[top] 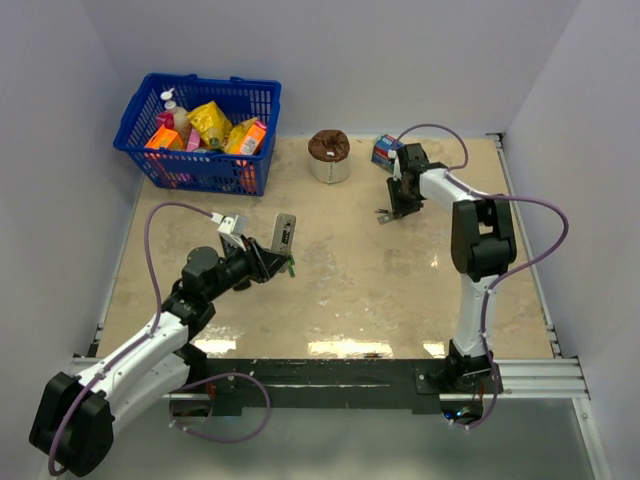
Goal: Load the batteries into the remote control
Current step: Adjust the battery cover at the center of the board.
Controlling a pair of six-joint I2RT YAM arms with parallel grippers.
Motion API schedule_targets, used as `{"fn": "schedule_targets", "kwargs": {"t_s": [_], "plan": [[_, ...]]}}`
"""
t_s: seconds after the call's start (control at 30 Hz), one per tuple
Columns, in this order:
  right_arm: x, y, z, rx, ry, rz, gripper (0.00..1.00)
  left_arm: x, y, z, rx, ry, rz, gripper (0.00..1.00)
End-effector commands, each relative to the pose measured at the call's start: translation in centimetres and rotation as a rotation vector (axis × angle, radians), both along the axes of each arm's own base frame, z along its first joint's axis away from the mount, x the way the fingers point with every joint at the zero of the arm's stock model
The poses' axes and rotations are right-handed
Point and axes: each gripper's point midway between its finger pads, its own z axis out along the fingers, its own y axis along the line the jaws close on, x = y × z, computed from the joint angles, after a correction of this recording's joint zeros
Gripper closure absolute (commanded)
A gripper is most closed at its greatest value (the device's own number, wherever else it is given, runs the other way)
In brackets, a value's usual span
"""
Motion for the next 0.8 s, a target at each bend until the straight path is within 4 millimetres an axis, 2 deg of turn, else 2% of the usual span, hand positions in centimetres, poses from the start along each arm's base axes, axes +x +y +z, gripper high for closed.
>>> {"fn": "schedule_targets", "kwargs": {"t_s": [0.0, 0.1, 0.13, 0.2, 0.23, 0.3, 0.4, 0.43, 0.47, 0.53, 0.63, 0.77], "plan": [[1.5, 0.5, 0.6, 0.004, -0.04, 0.027, 0.7, 0.6, -0.5, 3.0, -0.027, -0.089, -0.015, 1.0], [1.3, 0.5, 0.3, 0.0, -0.034, 0.035, 0.74, 0.6, -0.6, 3.1, -0.029, -0.088, -0.019, 1.0], [1.2, 0.3, 0.3, -0.003, -0.03, 0.034, 0.79, 0.6, -0.6, 3.0, -0.029, -0.084, -0.021, 1.0], [0.9, 0.3, 0.2, -0.002, -0.025, 0.04, 0.85, 0.5, -0.7, 3.0, -0.029, -0.083, -0.027, 1.0], [0.8, 0.4, 0.2, 0.0, -0.023, 0.045, 0.92, 0.5, -0.7, 3.1, -0.034, -0.085, -0.028, 1.0], [0.2, 0.5, 0.3, 0.009, -0.01, 0.054, 1.0, 0.5, -0.8, 3.2, -0.038, -0.086, -0.031, 1.0], [-0.7, 0.4, 0.8, 0.01, -0.013, 0.055, 1.0, 0.5, -1.0, 3.4, -0.05, -0.082, -0.038, 1.0], [-0.6, 0.5, 2.0, 0.019, -0.049, 0.053, 1.0, 0.5, -1.1, 3.3, -0.056, -0.072, -0.039, 1.0], [-1.4, 0.2, 1.5, 0.016, -0.036, 0.051, 1.0, 0.5, -1.2, 3.4, -0.061, -0.071, -0.046, 1.0], [-1.7, 0.3, 3.1, 0.028, -0.078, 0.046, 1.0, 0.6, -1.4, 3.4, -0.077, -0.056, -0.052, 1.0], [-2.6, 0.4, 3.7, 0.022, -0.108, 0.056, 1.0, 0.5, -1.9, 3.6, -0.097, -0.039, -0.067, 1.0], [-3.6, 2.2, 7.4, 0.025, -0.235, 0.138, 1.0, 0.4, -2.6, 4.1, -0.126, -0.019, -0.109, 1.0]]}}
